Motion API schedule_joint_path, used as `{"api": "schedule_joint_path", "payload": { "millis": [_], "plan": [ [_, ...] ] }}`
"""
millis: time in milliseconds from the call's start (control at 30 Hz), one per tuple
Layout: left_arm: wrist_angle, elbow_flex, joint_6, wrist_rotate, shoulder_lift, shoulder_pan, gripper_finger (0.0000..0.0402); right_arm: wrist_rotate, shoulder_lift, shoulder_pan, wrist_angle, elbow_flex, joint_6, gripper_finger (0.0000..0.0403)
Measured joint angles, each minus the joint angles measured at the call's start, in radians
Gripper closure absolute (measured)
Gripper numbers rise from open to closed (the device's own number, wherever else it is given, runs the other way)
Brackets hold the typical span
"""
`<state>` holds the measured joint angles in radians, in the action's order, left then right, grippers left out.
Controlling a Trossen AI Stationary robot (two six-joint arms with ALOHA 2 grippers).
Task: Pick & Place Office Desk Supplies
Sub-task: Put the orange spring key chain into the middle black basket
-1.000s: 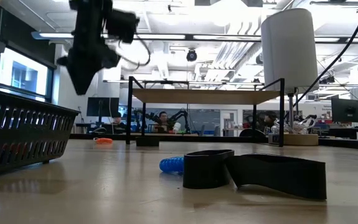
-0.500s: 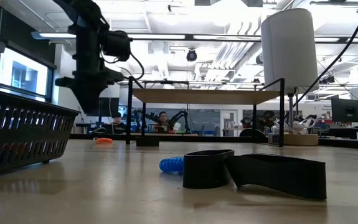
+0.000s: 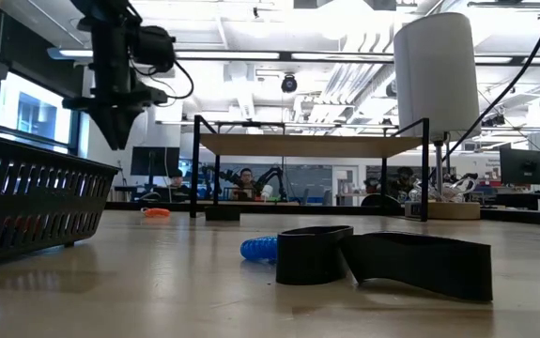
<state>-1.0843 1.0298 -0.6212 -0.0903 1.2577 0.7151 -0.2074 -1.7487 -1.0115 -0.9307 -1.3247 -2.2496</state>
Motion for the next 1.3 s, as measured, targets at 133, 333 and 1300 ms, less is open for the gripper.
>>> {"api": "schedule_joint_path", "payload": {
  "millis": [133, 333, 1300],
  "plan": [
    [0.0, 0.0, 0.0, 0.001, 0.0, 0.055, 0.0341, 0.0, 0.0, 0.0, -0.004, 0.0, 0.003, 0.0133],
    [0.004, 0.0, 0.053, 0.011, 0.002, 0.131, 0.0341, 0.0, 0.0, -0.001, 0.0, 0.0, 0.003, 0.0133],
    [0.521, -0.403, 0.388, 0.234, -0.397, 0.063, 0.022, 0.0, 0.0, -0.003, 0.013, 0.0, -0.006, 0.0133]
  ]
}}
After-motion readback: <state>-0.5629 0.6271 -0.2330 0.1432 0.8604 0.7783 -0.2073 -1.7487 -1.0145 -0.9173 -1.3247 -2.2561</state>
